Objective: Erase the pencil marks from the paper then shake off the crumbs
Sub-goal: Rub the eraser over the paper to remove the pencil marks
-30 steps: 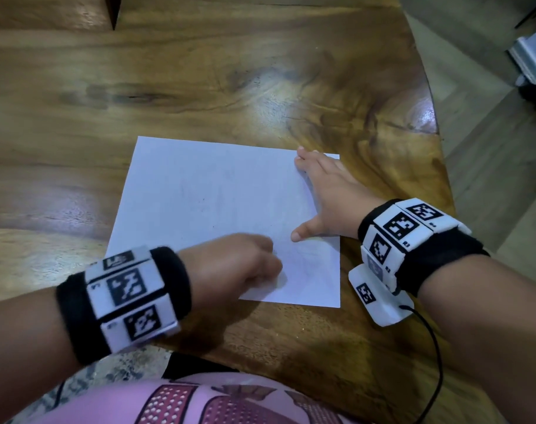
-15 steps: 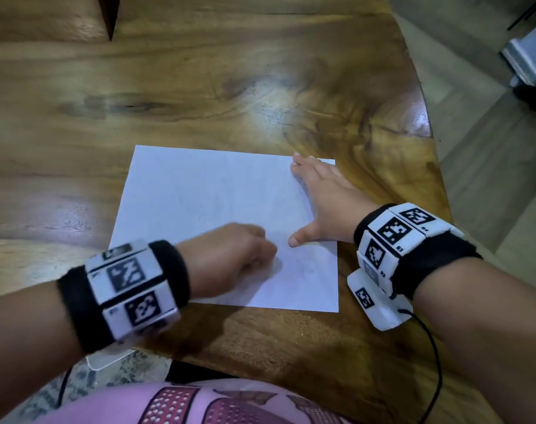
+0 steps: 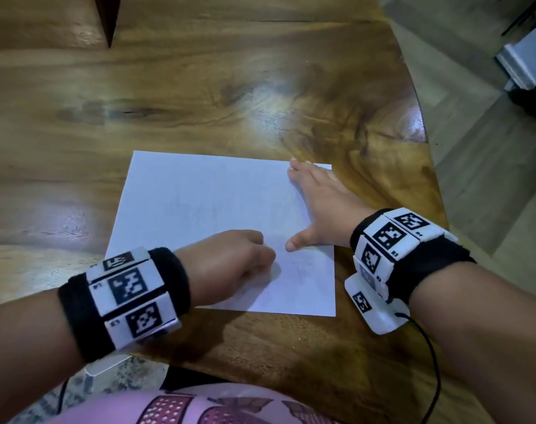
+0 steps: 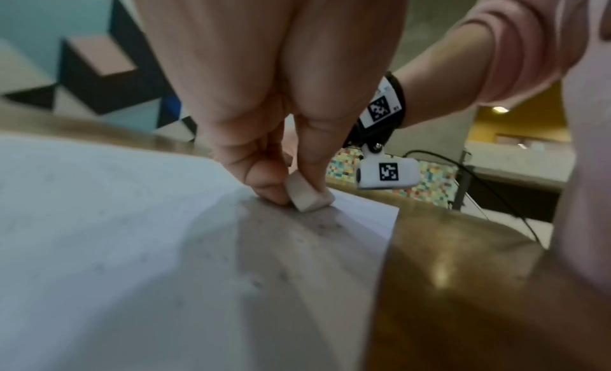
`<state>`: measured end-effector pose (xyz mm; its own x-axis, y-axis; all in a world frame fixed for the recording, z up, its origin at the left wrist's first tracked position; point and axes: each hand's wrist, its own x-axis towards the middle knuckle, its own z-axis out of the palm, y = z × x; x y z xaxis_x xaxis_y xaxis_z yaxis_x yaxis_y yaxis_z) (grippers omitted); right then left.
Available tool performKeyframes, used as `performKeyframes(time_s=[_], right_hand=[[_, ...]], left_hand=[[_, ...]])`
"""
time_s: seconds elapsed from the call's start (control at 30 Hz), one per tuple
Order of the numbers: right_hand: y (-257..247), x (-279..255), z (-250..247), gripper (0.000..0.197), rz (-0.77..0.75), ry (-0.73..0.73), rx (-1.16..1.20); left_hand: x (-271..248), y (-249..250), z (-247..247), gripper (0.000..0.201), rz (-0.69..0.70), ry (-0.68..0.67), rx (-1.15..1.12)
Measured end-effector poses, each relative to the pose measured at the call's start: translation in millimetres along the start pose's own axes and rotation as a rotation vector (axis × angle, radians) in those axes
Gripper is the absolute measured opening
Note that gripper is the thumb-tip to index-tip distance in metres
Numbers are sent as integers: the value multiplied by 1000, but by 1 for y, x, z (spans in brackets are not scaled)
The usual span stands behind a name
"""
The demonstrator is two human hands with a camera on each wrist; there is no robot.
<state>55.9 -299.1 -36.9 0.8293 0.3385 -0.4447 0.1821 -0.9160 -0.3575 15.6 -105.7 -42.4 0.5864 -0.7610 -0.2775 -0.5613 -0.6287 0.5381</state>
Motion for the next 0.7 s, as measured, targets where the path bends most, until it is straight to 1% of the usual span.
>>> performKeyframes(time_s=[0.1, 0.2, 0.23, 0.33, 0.4, 0.47, 0.5, 0.57, 0.6, 0.63, 0.67, 0.7], right_hand=[[6, 3, -6, 111, -38, -29, -28], [11, 5, -14, 105, -77, -65, -64], [12, 5, -14, 105, -80, -68, -71], [12, 6, -12, 106, -69, -58, -49], [12, 6, -11, 106, -74, -52, -51], [12, 5, -13, 105, -80, -47, -61], [13, 4, -13, 104, -82, -47, -58], [13, 4, -14, 104, -89, -50, -55], [13, 4, -14, 104, -88, -50, -53], [13, 5, -13, 104, -87, -51, -54], [13, 5, -13, 104, -87, -53, -57], [13, 6, -12, 105, -88, -53, -58]], left_hand=[[3, 2, 0, 14, -14, 15, -29], [8, -1, -11, 7, -73, 3, -85], [14, -4, -18, 6, -99, 44, -95], [45, -12, -41, 12, -186, 234, -70], [58, -9, -39, 9, -197, 254, -33], [51, -1, -26, 5, -170, 199, -34], [41, 3, -17, 8, -125, 143, -34], [16, 12, -3, 17, -21, -19, -37], [9, 13, -1, 20, 6, -95, -54], [8, 11, -2, 21, 17, -140, -74], [13, 9, -6, 17, 25, -123, -72], [23, 5, -12, 14, 20, -69, -54]])
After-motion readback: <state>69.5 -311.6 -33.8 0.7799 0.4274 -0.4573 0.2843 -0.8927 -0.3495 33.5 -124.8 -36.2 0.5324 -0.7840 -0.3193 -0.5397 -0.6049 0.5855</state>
